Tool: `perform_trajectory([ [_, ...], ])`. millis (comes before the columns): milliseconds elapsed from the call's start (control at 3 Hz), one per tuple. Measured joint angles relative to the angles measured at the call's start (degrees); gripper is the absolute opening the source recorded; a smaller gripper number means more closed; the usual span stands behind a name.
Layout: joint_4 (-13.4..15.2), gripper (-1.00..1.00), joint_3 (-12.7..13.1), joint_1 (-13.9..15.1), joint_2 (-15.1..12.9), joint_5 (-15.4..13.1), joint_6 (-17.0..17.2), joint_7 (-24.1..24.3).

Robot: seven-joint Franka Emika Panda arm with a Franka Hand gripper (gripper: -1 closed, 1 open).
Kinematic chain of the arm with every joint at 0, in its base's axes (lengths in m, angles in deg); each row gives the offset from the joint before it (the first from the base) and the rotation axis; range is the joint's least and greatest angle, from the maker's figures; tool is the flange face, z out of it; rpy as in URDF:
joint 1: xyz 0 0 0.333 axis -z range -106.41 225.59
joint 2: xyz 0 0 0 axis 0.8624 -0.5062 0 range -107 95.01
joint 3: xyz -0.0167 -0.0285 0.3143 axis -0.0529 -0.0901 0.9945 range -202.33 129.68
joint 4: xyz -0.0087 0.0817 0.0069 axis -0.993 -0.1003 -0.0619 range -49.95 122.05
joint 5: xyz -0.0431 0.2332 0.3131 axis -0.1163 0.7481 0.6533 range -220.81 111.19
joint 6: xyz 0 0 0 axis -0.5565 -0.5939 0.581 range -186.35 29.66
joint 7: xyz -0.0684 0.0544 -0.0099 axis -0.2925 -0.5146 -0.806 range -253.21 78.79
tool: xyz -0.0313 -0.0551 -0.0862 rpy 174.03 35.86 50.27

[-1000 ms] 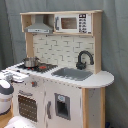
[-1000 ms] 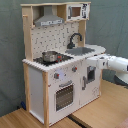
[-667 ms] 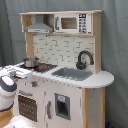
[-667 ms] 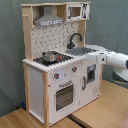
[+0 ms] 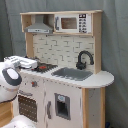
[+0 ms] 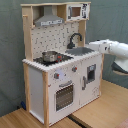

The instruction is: Play with the kitchen

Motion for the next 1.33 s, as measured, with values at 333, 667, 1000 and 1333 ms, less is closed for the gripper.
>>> perform_trajectory([
  [333, -0.30, 1.00, -4.01, 0.06, -1.95, 0.00, -1.00, -4.13],
  [667, -1.41, 1.00, -7.12, 0.04, -4.42, 0.00, -2.12, -8.31],
  [1000, -2.42, 1.00, -10.52, 0.04, -7.12, 0.00, -3.05, -13.17],
  [1333, -2.66, 1.00, -13.94, 0.04, -9.09, 0.00, -3.88, -17.80],
])
